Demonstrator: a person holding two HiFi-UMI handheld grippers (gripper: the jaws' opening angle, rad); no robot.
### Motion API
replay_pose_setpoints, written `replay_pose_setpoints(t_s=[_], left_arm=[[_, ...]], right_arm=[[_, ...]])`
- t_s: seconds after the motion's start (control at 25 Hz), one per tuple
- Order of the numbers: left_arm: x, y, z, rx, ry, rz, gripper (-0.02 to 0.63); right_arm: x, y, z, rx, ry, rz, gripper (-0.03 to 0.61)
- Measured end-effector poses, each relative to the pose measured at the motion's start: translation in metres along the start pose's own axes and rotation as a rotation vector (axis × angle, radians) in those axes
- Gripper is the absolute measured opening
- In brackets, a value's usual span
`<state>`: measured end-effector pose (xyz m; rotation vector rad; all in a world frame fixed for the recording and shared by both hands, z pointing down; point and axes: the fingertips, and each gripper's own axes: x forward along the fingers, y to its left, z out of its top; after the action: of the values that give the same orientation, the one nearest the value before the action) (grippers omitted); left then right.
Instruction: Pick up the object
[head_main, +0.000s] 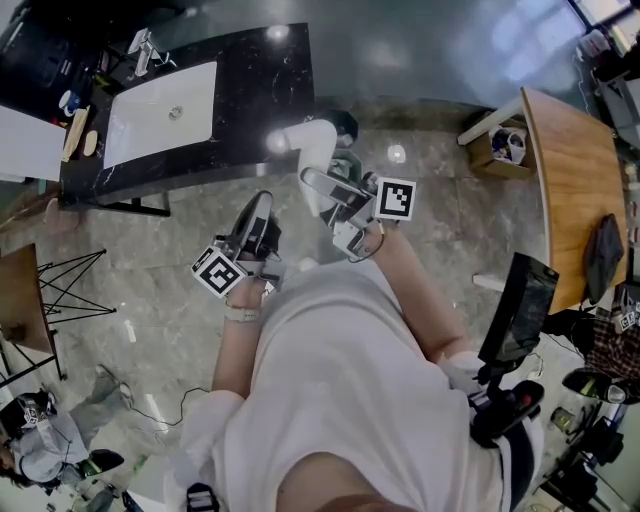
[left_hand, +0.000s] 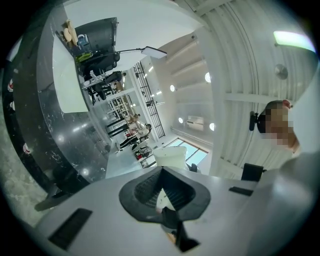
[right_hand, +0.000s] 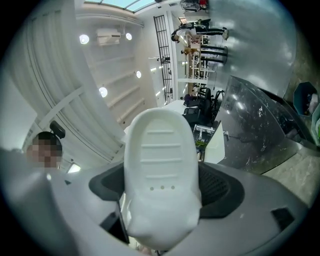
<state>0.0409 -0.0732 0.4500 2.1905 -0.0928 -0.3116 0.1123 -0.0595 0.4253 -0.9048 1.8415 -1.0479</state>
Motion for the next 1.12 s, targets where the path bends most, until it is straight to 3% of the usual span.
replay_pose_setpoints(t_s=[0.68, 0.88, 1.12], left_arm=[[-0.007, 0.005, 0.000, -0.010, -0.008, 0.015, 0.005], [0.006, -0.004, -0.006, -0.062, -0.018, -0.023, 0.005], [0.003, -0.006, -0.006, -0.030, -0.002, -0.020, 0.005]], right_arm=[[0.002, 0.009, 0.004, 0.089, -0.056, 0.090, 0.417], [0.003, 0.008, 0.006, 0.138, -0.085, 0.121, 0.417], [0.005, 0.008, 0.002, 0.135, -0.071, 0.112, 0.417]])
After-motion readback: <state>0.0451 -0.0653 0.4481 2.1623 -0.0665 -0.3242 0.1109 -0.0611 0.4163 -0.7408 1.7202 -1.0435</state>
